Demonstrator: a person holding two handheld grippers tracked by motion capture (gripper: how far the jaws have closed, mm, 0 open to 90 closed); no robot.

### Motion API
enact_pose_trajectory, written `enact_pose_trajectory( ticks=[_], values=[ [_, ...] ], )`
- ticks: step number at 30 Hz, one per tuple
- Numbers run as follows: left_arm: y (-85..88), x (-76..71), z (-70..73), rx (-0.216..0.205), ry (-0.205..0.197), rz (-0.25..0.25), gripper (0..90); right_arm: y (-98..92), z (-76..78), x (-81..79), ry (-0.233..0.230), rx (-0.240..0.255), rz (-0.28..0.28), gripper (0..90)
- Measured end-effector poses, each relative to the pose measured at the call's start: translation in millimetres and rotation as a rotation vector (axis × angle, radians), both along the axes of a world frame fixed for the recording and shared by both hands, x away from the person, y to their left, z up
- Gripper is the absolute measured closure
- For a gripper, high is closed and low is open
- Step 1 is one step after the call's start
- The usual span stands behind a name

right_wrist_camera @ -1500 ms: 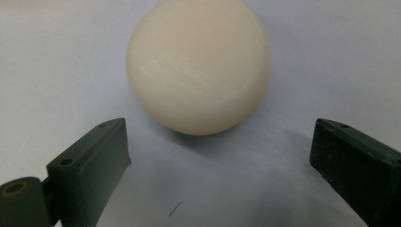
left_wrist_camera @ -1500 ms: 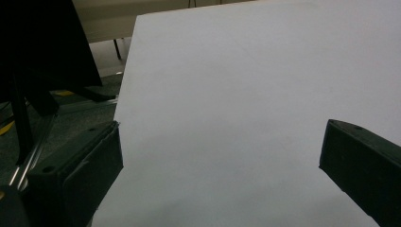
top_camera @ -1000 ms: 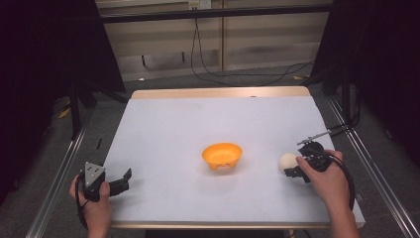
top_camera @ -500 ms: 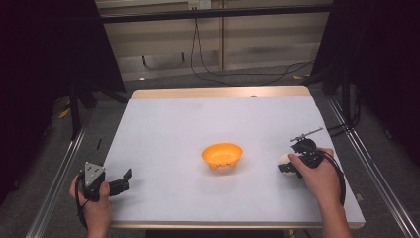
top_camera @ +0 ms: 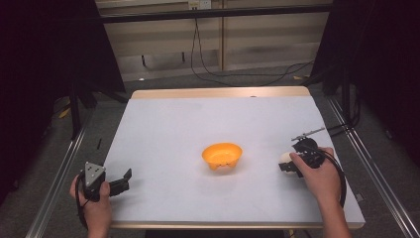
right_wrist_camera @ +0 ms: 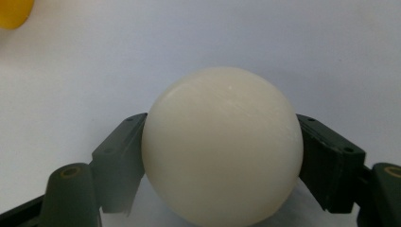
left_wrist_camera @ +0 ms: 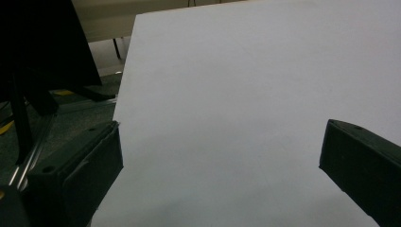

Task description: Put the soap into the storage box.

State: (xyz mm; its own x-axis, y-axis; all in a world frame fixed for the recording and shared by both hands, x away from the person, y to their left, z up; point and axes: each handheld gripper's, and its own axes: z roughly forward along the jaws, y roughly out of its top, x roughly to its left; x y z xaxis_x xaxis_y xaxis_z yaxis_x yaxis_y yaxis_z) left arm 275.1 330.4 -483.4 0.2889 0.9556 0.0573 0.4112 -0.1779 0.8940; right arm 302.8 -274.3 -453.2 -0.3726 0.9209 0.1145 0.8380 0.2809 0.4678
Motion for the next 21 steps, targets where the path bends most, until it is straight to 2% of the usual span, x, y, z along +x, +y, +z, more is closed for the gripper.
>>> enact_pose_trajectory(
  ticks=[5, 6, 13, 21],
  values=[
    [0.1, 0.1, -0.1, -0.004, -0.001, -0.001, 0.0, 3.3, 4.7, 0.2, -0.012, -0.003, 0.025, 23.9],
    [0.2, 0.1, -0.1, -0.004, -0.001, -0.002, 0.0, 5.4, 6.3, 0.2, -0.017, 0.015, 0.033, 23.9],
    [0.5, 0.1, 0.0, -0.004, -0.001, -0.003, 0.0, 12.6, 12.4, 0.7, -0.032, 0.02, 0.065, 23.9],
    [0.7, 0.2, 0.0, -0.004, 0.001, -0.004, 0.0, 28.9, 21.7, 3.9, -0.051, 0.035, 0.103, 23.9]
  ],
)
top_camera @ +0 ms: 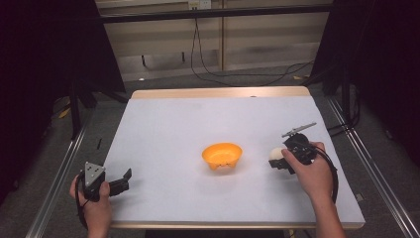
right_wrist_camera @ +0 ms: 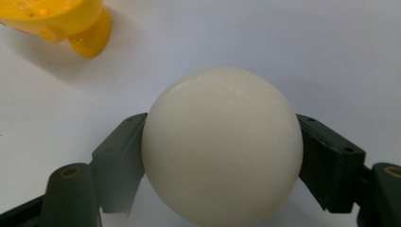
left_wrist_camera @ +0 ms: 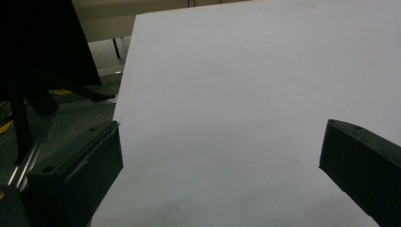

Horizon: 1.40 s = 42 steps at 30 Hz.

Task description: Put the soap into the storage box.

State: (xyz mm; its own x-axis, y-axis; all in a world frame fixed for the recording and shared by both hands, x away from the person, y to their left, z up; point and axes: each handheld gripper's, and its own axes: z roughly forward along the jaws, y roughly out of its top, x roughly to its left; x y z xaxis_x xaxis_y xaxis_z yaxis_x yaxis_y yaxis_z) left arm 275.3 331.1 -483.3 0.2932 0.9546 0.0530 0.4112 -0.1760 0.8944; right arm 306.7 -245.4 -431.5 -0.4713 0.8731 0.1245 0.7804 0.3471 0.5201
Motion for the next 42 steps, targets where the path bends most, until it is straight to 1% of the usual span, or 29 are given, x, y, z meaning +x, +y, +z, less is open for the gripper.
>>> enact_pose_trajectory(
  ticks=[4, 5, 8, 9, 13, 14, 16, 18, 21, 24, 25, 27, 31, 33, 36, 38, 40, 42],
  values=[
    [0.0, 0.0, 0.0, -0.001, 0.0, -0.001, 0.0, 6.1, 2.6, 2.3, -0.002, 0.015, 0.009, 23.9],
    [0.0, 0.0, 0.0, -0.001, 0.0, -0.001, 0.0, 6.1, 2.6, 2.3, -0.002, 0.015, 0.009, 23.9],
    [0.1, 0.0, 0.0, -0.001, 0.0, -0.001, 0.0, 13.7, 4.6, 4.8, -0.009, 0.011, 0.024, 24.0],
    [0.1, 0.0, 0.0, -0.001, 0.0, 0.0, 0.0, 13.7, 4.6, 4.8, -0.009, 0.011, 0.024, 24.0],
    [0.1, 0.0, 0.0, -0.001, 0.0, -0.001, 0.0, 23.6, 7.9, 7.3, -0.003, 0.011, 0.034, 24.0],
    [0.1, 0.0, 0.0, -0.001, 0.0, -0.001, 0.0, 25.2, 8.9, 8.0, 0.0, 0.015, 0.041, 24.0],
    [0.3, -0.1, 0.1, -0.001, 0.0, 0.0, 0.0, 28.1, 9.8, 9.6, -0.012, 0.022, 0.054, 24.0],
    [0.4, 0.0, 0.1, -0.002, 0.0, 0.0, 0.0, 29.6, 11.1, 9.8, -0.007, 0.025, 0.05, 24.0],
    [0.4, -0.1, 0.1, -0.001, 0.0, -0.001, 0.0, 34.3, 14.5, 11.9, -0.007, 0.034, 0.06, 24.0],
    [0.4, -0.1, 0.1, -0.001, 0.0, -0.001, 0.0, 37.1, 16.1, 12.7, -0.008, 0.031, 0.065, 24.0],
    [0.3, 0.0, 0.1, -0.001, 0.001, -0.001, 0.0, 40.4, 17.6, 14.0, -0.012, 0.03, 0.075, 24.0],
    [0.3, 0.0, 0.0, -0.002, 0.001, -0.001, 0.0, 44.1, 19.8, 14.6, -0.007, 0.028, 0.076, 24.0],
    [0.3, 0.0, 0.0, -0.002, 0.001, -0.001, 0.0, 50.5, 23.2, 17.6, -0.013, 0.029, 0.092, 24.0],
    [0.3, 0.1, 0.0, -0.002, 0.001, -0.001, 0.0, 54.0, 25.0, 18.8, -0.007, 0.026, 0.092, 24.0],
    [0.4, 0.1, 0.0, -0.003, 0.001, -0.002, 0.0, 60.3, 26.7, 20.7, -0.009, 0.024, 0.099, 24.0],
    [0.5, 0.1, 0.0, -0.004, 0.001, -0.002, 0.0, 64.0, 27.6, 22.3, -0.019, 0.026, 0.112, 24.0],
    [0.5, 0.0, 0.1, -0.004, 0.001, -0.002, 0.0, 68.1, 28.9, 23.1, -0.013, 0.027, 0.112, 24.0],
    [0.6, 0.0, 0.1, -0.003, 0.001, -0.002, 0.0, 71.7, 29.0, 24.4, -0.018, 0.028, 0.121, 24.0]
  ],
)
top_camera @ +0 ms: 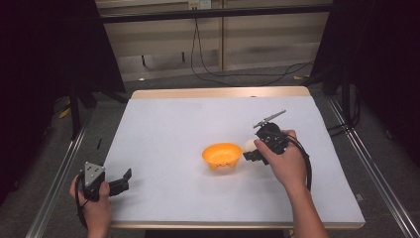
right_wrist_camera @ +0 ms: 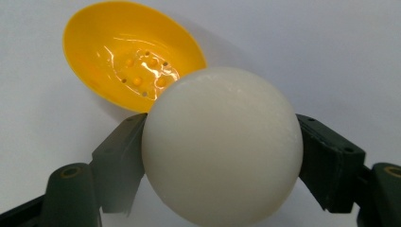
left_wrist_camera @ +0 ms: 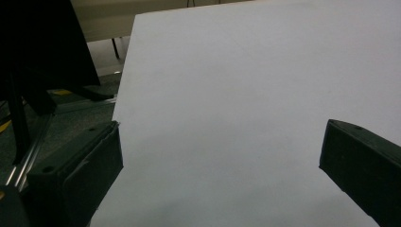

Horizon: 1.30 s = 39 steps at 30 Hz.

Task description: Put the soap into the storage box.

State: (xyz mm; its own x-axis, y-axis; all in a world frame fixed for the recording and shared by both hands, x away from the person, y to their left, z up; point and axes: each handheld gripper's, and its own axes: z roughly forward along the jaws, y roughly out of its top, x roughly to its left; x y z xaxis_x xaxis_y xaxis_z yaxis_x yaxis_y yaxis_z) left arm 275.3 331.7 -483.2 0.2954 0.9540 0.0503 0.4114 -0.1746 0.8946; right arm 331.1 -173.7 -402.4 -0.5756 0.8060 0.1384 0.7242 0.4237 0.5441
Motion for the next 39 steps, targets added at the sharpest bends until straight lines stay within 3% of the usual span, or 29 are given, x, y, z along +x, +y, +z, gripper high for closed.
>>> enact_pose_trajectory(
  ticks=[39],
  values=[
    [0.2, 0.5, -0.1, -0.007, 0.004, 0.0, 0.0, 54.9, 8.4, 15.9, -0.002, -0.008, 0.087, 24.0]
  ],
)
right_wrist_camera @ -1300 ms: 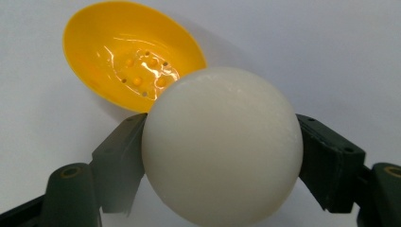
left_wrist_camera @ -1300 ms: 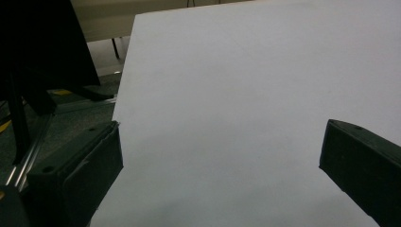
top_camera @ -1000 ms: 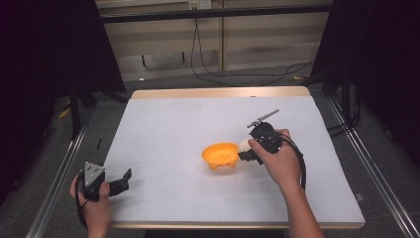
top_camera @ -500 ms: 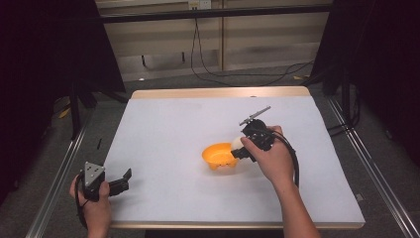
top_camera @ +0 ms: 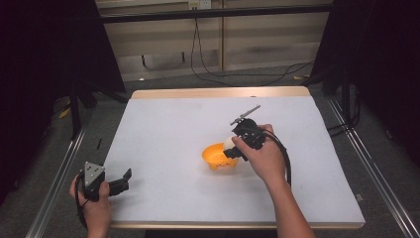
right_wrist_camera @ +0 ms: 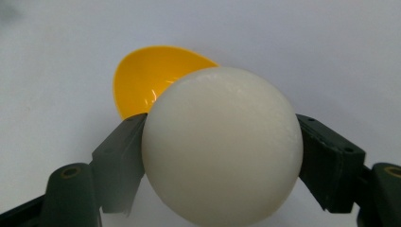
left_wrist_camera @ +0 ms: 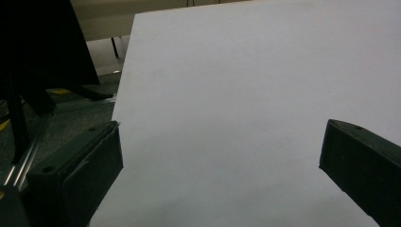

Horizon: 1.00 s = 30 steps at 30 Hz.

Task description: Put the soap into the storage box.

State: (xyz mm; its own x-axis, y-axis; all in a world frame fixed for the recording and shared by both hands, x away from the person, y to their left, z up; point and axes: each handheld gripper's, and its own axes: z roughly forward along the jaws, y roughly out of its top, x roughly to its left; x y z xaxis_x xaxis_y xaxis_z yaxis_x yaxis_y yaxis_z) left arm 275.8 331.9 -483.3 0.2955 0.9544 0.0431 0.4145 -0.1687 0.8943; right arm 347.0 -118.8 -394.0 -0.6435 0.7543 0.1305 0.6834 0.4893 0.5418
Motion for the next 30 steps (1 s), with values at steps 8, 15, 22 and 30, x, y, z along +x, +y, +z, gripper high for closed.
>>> enact_pose_trajectory(
  ticks=[8, 15, 22, 30],
  values=[
    [0.1, 0.0, 0.0, -0.001, 0.0, -0.001, 0.0, 12.5, -4.0, 2.6, 0.004, -0.007, 0.011, 24.0],
    [0.1, 0.1, -0.1, -0.007, -0.003, 0.002, 0.0, 22.1, -9.6, 3.7, -0.006, -0.009, -0.016, 23.9],
    [0.1, 0.2, -0.1, -0.006, -0.002, 0.002, 0.0, 26.6, -15.7, 5.7, 0.014, -0.018, -0.034, 23.8],
    [0.1, 0.1, -0.1, -0.006, -0.003, 0.002, 0.0, 28.6, -21.9, 7.2, 0.02, -0.018, -0.078, 23.8]
  ],
)
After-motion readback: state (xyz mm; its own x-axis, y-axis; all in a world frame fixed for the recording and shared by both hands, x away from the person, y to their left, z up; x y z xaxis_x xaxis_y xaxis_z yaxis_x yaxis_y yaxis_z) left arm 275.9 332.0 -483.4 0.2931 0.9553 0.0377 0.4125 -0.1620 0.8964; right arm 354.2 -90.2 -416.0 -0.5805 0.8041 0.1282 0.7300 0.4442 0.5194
